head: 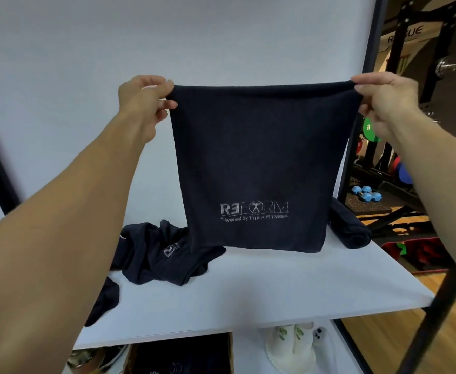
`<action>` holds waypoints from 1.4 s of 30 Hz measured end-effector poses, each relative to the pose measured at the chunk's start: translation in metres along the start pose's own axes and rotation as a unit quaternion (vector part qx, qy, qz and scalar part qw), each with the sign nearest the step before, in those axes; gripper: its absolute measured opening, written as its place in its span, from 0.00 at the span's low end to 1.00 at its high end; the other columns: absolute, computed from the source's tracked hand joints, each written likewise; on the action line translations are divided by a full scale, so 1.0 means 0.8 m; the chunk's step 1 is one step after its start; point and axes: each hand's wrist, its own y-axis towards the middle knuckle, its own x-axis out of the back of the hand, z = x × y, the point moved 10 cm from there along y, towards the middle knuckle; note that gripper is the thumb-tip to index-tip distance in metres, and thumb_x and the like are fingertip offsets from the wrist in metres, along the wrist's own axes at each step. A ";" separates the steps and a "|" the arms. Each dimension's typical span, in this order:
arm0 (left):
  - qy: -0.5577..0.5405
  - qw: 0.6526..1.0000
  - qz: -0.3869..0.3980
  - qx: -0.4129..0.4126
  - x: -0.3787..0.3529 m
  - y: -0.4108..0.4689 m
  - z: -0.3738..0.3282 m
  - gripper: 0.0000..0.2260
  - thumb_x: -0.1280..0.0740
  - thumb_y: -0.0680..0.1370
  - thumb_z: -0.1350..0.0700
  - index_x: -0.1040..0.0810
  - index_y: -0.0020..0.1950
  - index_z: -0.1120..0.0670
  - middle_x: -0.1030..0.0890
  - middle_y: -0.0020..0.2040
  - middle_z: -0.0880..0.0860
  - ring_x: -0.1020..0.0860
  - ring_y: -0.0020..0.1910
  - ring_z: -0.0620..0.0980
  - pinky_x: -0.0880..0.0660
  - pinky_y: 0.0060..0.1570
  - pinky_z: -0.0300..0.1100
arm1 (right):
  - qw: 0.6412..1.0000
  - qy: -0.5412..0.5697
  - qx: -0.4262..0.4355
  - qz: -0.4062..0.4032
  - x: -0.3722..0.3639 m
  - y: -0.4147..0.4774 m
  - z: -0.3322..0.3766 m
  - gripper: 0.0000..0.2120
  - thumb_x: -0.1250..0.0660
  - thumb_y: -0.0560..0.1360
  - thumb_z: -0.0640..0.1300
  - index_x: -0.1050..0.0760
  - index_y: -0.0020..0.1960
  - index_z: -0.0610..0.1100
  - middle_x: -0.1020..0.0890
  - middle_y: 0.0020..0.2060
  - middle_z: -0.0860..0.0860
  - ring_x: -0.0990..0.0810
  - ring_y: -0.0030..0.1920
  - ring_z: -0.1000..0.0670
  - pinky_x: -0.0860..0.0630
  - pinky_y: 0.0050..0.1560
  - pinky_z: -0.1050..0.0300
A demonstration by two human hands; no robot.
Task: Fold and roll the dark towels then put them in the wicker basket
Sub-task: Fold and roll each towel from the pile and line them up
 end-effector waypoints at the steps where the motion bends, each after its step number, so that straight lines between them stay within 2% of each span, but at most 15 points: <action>1: 0.006 1.000 0.004 -0.009 -0.003 0.001 -0.003 0.04 0.28 0.75 0.58 0.21 0.47 0.52 0.18 0.44 0.50 0.23 0.31 0.44 0.28 0.34 0.37 | 1.000 0.017 -0.003 -0.002 -0.001 0.003 0.001 0.11 0.36 0.78 0.36 0.18 0.55 0.45 0.19 0.47 0.53 0.20 0.50 0.53 0.22 0.51 0.63; 5: 0.031 0.999 0.026 -0.023 -0.013 0.005 -0.005 0.04 0.28 0.75 0.57 0.18 0.47 0.48 0.17 0.45 0.46 0.20 0.40 0.43 0.27 0.44 0.37 | 0.998 0.058 -0.017 -0.003 0.003 0.015 -0.005 0.11 0.33 0.76 0.34 0.17 0.54 0.44 0.18 0.52 0.50 0.19 0.54 0.51 0.23 0.48 0.65; 11: 0.079 0.994 0.062 -0.053 -0.030 0.021 0.007 0.12 0.26 0.70 0.65 0.16 0.50 0.51 0.18 0.47 0.51 0.20 0.44 0.44 0.26 0.43 0.32 | 0.999 -0.038 0.012 0.010 0.004 0.043 -0.024 0.12 0.31 0.75 0.36 0.18 0.55 0.49 0.20 0.54 0.50 0.19 0.52 0.52 0.20 0.48 0.62; 14: 0.123 0.987 0.052 -0.089 -0.040 0.033 0.012 0.11 0.24 0.69 0.64 0.16 0.48 0.51 0.19 0.41 0.48 0.20 0.41 0.42 0.26 0.43 0.30 | 0.993 -0.111 0.034 0.022 -0.004 0.062 -0.037 0.11 0.31 0.75 0.38 0.18 0.54 0.49 0.19 0.50 0.53 0.21 0.50 0.54 0.23 0.47 0.62; 18: 0.245 0.958 0.022 -0.146 -0.058 0.053 0.021 0.09 0.24 0.70 0.60 0.16 0.49 0.53 0.20 0.38 0.49 0.22 0.36 0.42 0.23 0.44 0.32 | 0.983 -0.164 0.072 0.027 -0.016 0.096 -0.053 0.11 0.31 0.75 0.37 0.19 0.56 0.44 0.21 0.43 0.57 0.24 0.43 0.60 0.27 0.38 0.72; 22: 0.304 0.933 -0.013 -0.190 -0.075 0.066 0.019 0.07 0.26 0.73 0.58 0.17 0.50 0.56 0.21 0.38 0.47 0.24 0.35 0.39 0.25 0.45 0.31 | 0.969 -0.219 0.114 -0.005 -0.015 0.129 -0.051 0.10 0.32 0.76 0.38 0.19 0.57 0.42 0.20 0.44 0.54 0.23 0.42 0.61 0.21 0.51 0.66; 25: 0.289 0.937 -0.025 -0.194 -0.078 0.069 0.011 0.06 0.27 0.74 0.55 0.18 0.49 0.54 0.20 0.42 0.47 0.23 0.40 0.40 0.26 0.45 0.30 | 0.951 -0.261 0.162 -0.033 -0.010 0.128 -0.030 0.11 0.35 0.79 0.41 0.20 0.59 0.42 0.21 0.50 0.52 0.24 0.48 0.58 0.25 0.48 0.70; 28: 0.223 0.961 0.010 -0.164 -0.073 0.056 0.011 0.03 0.28 0.73 0.55 0.22 0.43 0.50 0.19 0.40 0.46 0.20 0.40 0.41 0.24 0.45 0.35 | 0.935 -0.295 0.194 -0.038 0.001 0.106 -0.011 0.12 0.39 0.81 0.43 0.22 0.60 0.41 0.21 0.54 0.49 0.26 0.53 0.56 0.32 0.45 0.75; 31: 0.160 0.977 0.071 -0.126 -0.063 0.018 0.017 0.05 0.27 0.73 0.57 0.22 0.40 0.50 0.18 0.38 0.46 0.19 0.38 0.42 0.23 0.47 0.39 | 0.935 -0.305 0.181 -0.024 0.023 0.066 -0.002 0.12 0.41 0.81 0.44 0.24 0.60 0.42 0.23 0.55 0.49 0.27 0.54 0.55 0.30 0.51 0.65; 33: 0.116 0.982 0.125 -0.085 -0.054 -0.014 0.033 0.05 0.26 0.72 0.59 0.20 0.39 0.51 0.17 0.40 0.49 0.18 0.41 0.47 0.22 0.53 0.43 | 0.943 -0.294 0.155 0.005 0.038 0.030 -0.007 0.11 0.41 0.82 0.44 0.24 0.59 0.43 0.24 0.50 0.50 0.26 0.49 0.54 0.26 0.50 0.59; 35: 0.090 0.976 0.195 -0.019 -0.047 -0.050 0.068 0.05 0.27 0.73 0.62 0.20 0.40 0.54 0.17 0.42 0.53 0.18 0.44 0.52 0.22 0.58 0.48 | 0.943 -0.307 0.121 0.043 0.051 -0.013 -0.029 0.08 0.41 0.82 0.44 0.24 0.55 0.44 0.24 0.44 0.51 0.28 0.40 0.57 0.28 0.41 0.64; 37: 0.102 0.956 0.264 0.076 -0.037 -0.094 0.124 0.04 0.25 0.70 0.61 0.19 0.41 0.57 0.15 0.44 0.55 0.17 0.45 0.52 0.22 0.58 0.48 | 0.939 -0.324 0.060 0.102 0.063 -0.057 -0.071 0.06 0.40 0.82 0.43 0.24 0.51 0.45 0.24 0.39 0.52 0.28 0.38 0.56 0.32 0.36 0.64; 39: 0.136 0.922 0.312 0.186 -0.020 -0.142 0.194 0.14 0.18 0.60 0.54 0.17 0.40 0.57 0.15 0.45 0.58 0.16 0.45 0.51 0.19 0.52 0.43 | 0.922 -0.341 -0.018 0.180 0.077 -0.103 -0.129 0.06 0.38 0.81 0.42 0.23 0.51 0.44 0.22 0.41 0.51 0.25 0.39 0.53 0.29 0.38 0.62; 40: 0.162 0.902 0.327 0.229 -0.011 -0.163 0.228 0.13 0.18 0.60 0.55 0.16 0.40 0.57 0.16 0.46 0.60 0.16 0.45 0.52 0.19 0.50 0.43 | 0.903 -0.363 -0.053 0.225 0.082 -0.126 -0.157 0.07 0.38 0.81 0.43 0.22 0.52 0.43 0.21 0.43 0.49 0.23 0.41 0.52 0.27 0.40 0.60; 42: 0.214 0.859 0.358 0.298 0.003 -0.207 0.284 0.05 0.25 0.70 0.63 0.18 0.43 0.58 0.17 0.48 0.62 0.17 0.47 0.53 0.21 0.57 0.46 | 0.852 -0.414 -0.124 0.297 0.096 -0.165 -0.214 0.07 0.37 0.80 0.44 0.21 0.53 0.44 0.20 0.48 0.48 0.21 0.47 0.50 0.25 0.44 0.57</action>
